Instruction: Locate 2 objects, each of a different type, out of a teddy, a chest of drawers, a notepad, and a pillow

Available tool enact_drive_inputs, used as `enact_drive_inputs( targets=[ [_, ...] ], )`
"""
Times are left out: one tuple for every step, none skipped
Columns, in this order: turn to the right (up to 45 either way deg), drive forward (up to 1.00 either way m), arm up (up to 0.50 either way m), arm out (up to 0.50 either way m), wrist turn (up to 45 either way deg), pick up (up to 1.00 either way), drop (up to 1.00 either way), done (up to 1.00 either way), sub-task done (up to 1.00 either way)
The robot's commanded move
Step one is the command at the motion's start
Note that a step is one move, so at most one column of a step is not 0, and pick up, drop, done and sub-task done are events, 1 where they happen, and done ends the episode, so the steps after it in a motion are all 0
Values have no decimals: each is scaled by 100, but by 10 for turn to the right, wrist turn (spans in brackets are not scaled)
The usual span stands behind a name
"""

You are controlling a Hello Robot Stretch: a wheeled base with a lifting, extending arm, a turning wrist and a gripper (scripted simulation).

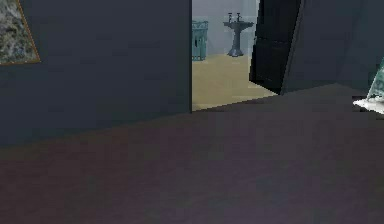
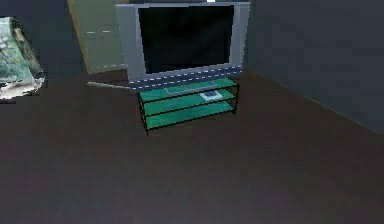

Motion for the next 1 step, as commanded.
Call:
enact_drive_inputs(
  targets=[
    [0,10,0,0,0,0,0,0,0]
  ],
)
